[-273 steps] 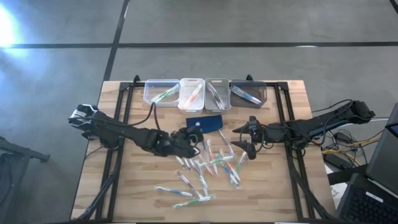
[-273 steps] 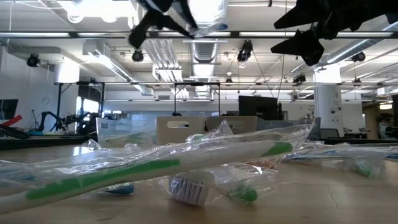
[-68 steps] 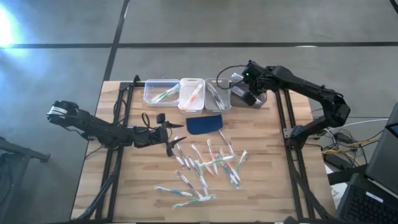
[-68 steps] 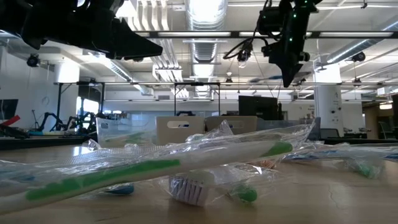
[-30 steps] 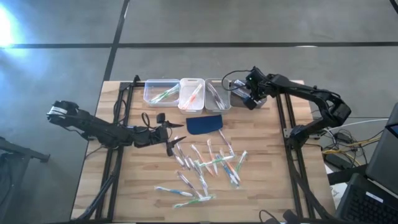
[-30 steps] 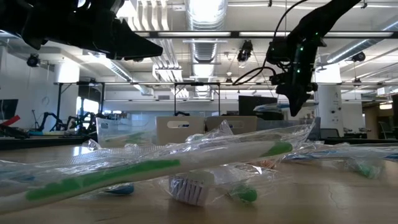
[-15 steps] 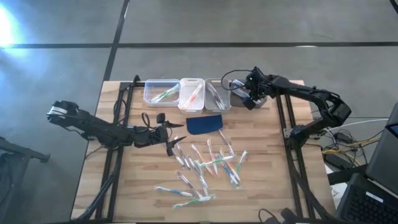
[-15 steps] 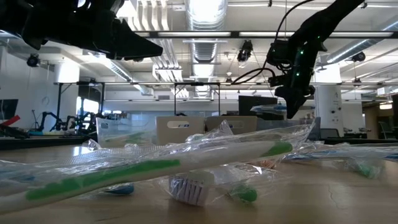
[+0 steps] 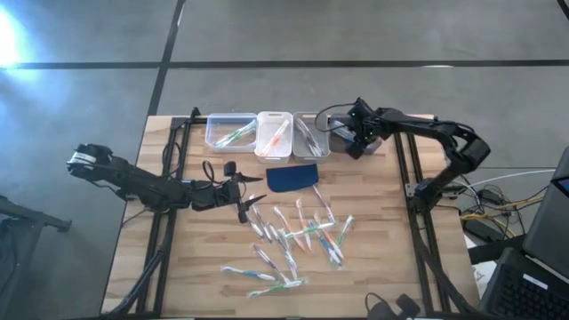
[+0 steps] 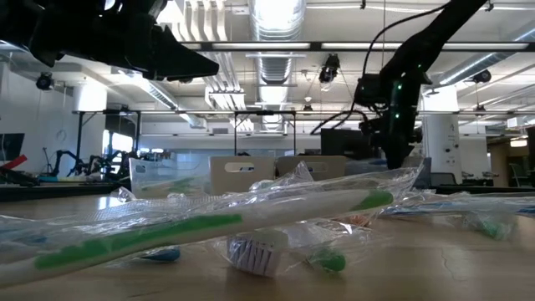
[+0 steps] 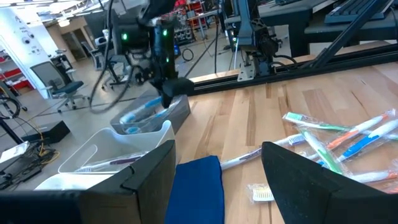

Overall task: Pick & Place Toothbrushes
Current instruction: Put the blue toothbrush into the transparent black bin

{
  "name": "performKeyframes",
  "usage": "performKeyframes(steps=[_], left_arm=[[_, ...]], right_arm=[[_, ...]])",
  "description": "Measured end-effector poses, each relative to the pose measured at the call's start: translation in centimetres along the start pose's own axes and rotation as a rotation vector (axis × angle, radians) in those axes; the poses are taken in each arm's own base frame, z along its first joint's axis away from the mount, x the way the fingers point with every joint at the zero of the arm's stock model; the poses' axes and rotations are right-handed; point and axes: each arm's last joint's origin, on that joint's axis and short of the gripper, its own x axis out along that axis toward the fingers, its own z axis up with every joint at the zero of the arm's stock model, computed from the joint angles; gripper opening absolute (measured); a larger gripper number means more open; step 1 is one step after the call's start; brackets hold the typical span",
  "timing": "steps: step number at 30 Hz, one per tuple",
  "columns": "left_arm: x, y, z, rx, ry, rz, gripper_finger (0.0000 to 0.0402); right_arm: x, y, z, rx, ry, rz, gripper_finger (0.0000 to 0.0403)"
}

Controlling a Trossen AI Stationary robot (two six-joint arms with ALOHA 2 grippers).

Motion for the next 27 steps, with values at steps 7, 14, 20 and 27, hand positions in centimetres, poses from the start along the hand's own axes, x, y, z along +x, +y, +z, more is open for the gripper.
performKeyframes(steps=[7,14,20,27], left_arm=[[0.0,0.0,0.0,0.0,0.001,0.002,0.0243],[0.1,0.1,0.0,0.0,0.002,0.007,0.0243],[0.1,0.1,0.0,0.0,0.002,0.007,0.0243],[0.1,0.1,0.0,0.0,0.002,0.007,0.0243]], right_arm=[[1.6,-0.2,0.1,-0.019,0.059,-0.021,0.0018],[2.1,-0.4,0.3,-0.014,0.054,-0.024,0.0018],[2.2,-0.5,0.4,-0.017,0.041,-0.025,0.0018],[2.2,-0.5,0.5,-0.027,0.034,-0.025,0.0018]])
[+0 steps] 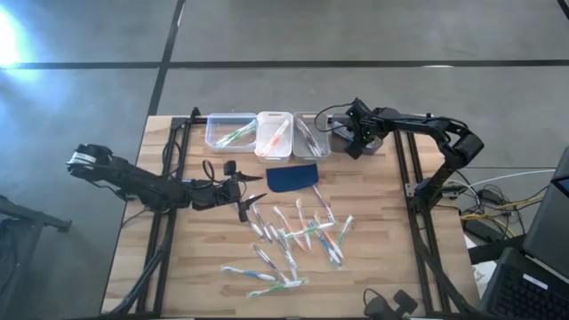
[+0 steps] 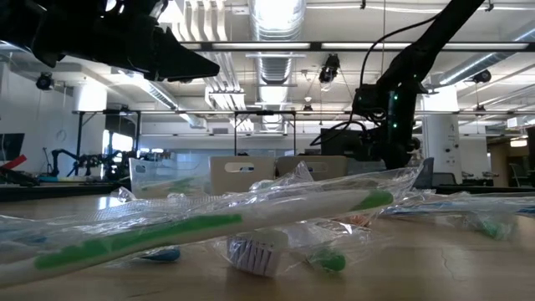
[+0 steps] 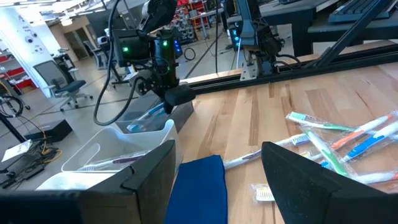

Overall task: Pick & Place Toothbrushes
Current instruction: Put the blue toothbrush into the transparent black bin, then put the violet toothbrush into the gray bin

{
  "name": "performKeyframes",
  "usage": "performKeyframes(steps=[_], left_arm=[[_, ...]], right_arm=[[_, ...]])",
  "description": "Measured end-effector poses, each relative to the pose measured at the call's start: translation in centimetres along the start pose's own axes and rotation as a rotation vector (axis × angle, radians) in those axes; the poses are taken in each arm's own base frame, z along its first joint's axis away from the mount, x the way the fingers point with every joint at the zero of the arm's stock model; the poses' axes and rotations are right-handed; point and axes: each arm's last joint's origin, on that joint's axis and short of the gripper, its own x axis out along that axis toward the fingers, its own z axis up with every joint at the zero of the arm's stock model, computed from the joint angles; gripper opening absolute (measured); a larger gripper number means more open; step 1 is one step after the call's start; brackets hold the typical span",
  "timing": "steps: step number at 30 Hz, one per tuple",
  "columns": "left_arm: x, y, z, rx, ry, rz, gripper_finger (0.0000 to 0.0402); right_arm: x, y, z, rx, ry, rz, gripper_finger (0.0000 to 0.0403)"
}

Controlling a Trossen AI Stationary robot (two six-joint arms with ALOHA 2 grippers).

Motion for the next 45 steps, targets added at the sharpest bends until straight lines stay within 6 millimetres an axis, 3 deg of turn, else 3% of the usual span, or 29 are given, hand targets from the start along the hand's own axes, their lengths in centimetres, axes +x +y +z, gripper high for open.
performKeyframes(steps=[7,27,36,45], left_arm=[[0.0,0.0,0.0,0.0,0.0,0.0,0.0243],[0.1,0.1,0.0,0.0,0.002,0.007,0.0243],[0.1,0.2,0.0,0.003,0.003,0.009,0.0243],[0.1,0.2,-0.1,0.003,0.003,0.01,0.0243]], right_arm=[[0.0,0.0,0.0,-0.002,-0.001,0.0,0.0032],[-0.6,-0.1,0.8,0.0,-0.028,-0.003,0.0144],[-2.6,0.6,2.5,-0.034,-0.065,0.005,0.0162],[-6.3,1.8,4.7,-0.081,-0.094,0.02,0.015]])
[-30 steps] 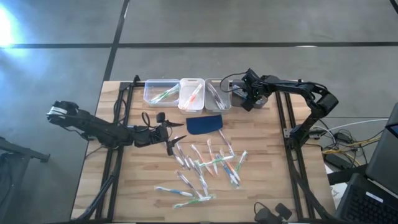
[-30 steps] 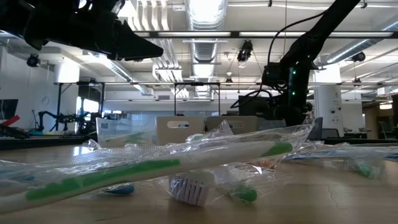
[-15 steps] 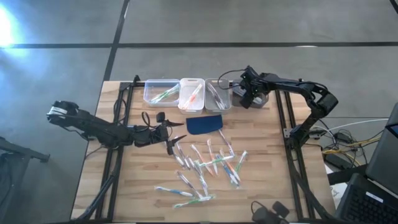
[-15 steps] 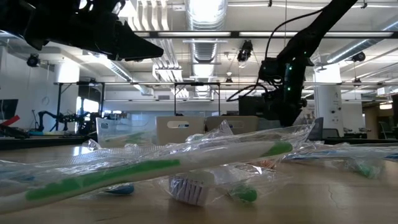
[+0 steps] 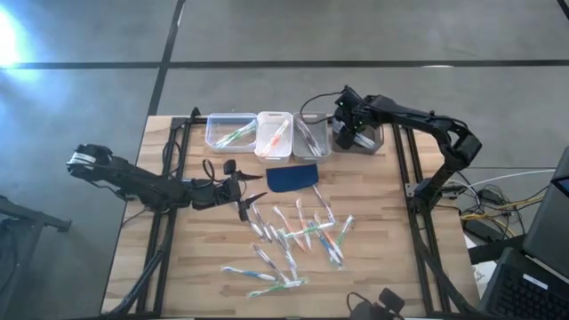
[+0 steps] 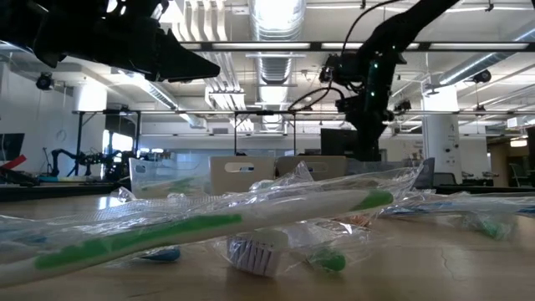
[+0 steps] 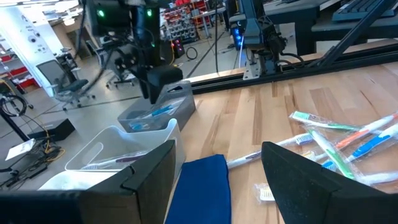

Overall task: Pick & Place Toothbrushes
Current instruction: Put the violet toothbrush into the gray bin

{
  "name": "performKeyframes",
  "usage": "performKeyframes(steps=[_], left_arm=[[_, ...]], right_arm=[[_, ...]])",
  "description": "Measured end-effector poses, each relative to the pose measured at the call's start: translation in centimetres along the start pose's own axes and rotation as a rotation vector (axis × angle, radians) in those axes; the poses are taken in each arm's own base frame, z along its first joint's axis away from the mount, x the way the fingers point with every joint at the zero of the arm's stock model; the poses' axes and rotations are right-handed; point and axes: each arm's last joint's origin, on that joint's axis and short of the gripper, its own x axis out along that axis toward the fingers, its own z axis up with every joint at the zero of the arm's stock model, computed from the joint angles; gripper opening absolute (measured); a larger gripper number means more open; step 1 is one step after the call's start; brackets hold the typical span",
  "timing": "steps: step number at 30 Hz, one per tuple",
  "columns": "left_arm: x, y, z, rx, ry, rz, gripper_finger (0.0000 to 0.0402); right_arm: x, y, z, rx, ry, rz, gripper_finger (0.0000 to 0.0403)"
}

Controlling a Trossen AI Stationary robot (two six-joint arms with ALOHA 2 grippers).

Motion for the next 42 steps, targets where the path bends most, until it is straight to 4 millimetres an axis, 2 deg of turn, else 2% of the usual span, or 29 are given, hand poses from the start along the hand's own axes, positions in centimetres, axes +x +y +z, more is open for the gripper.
performKeyframes(steps=[10,20,26,42], left_arm=[[0.0,0.0,0.0,0.0,0.0,0.0,0.0243],[0.0,0.0,0.0,-0.002,0.0,0.0,0.0243],[0.0,0.0,0.0,-0.003,0.001,0.0,0.0243],[0.0,0.0,0.0,-0.003,0.001,0.0,0.0243]], right_arm=[[-5.0,1.7,2.6,-0.034,-0.057,0.024,0.0105],[-9.4,4.7,3.4,-0.034,-0.072,0.07,0.0075],[-11.1,7.1,3.1,0.024,-0.055,0.102,0.009],[-13.6,14.8,0.4,-0.113,-0.05,0.187,0.0149]])
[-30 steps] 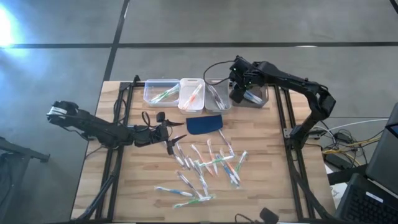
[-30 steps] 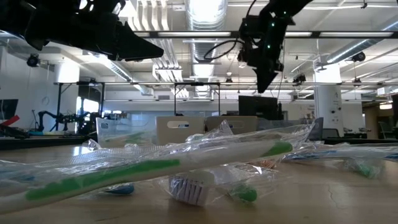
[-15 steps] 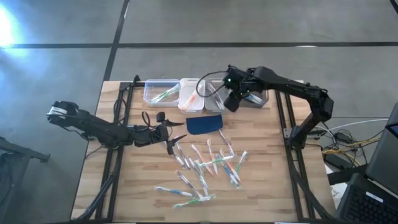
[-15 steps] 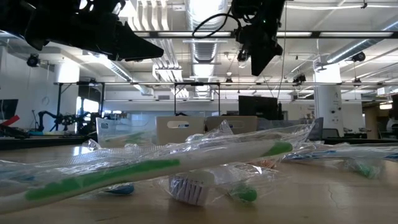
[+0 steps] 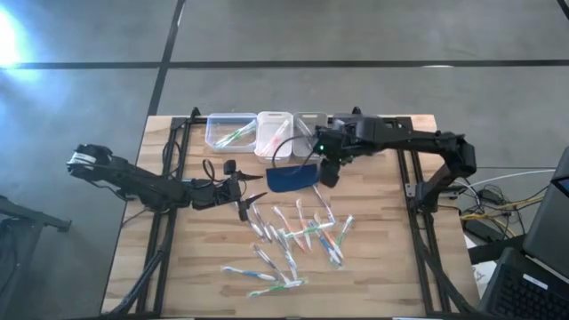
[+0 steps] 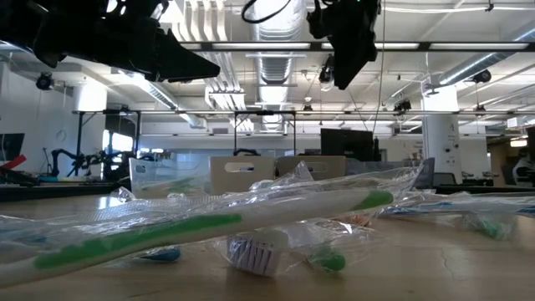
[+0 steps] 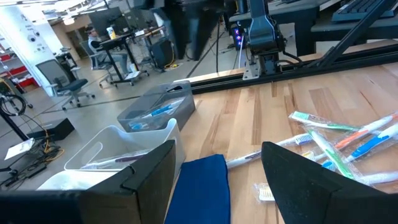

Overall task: Pick & Place Toothbrushes
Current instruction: Put the violet toothbrush into the gray bin

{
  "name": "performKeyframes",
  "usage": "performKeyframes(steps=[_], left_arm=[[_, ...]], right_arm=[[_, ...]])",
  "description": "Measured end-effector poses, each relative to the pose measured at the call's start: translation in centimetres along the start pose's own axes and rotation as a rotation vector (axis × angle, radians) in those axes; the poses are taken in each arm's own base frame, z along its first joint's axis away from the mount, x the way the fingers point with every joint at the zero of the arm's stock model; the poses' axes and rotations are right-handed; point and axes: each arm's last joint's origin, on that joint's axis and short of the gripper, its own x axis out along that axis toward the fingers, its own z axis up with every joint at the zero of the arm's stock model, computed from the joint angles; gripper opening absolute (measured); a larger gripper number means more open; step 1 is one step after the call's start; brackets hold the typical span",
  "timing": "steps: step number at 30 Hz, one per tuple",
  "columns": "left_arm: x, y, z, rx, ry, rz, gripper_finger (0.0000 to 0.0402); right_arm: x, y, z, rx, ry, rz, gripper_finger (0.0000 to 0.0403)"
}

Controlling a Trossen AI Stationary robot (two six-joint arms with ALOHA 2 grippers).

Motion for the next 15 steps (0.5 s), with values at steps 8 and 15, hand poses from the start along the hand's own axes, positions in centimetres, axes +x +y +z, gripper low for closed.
performKeyframes(steps=[8,15], left_arm=[[0.0,0.0,-0.2,0.01,0.018,-0.004,0.0243],[0.0,-0.2,-0.9,0.047,0.087,-0.018,0.0243]], right_arm=[[-0.7,3.3,-1.2,-0.049,0.001,0.038,0.0165],[-1.3,5.5,-2.2,-0.05,-0.002,0.065,0.0174]])
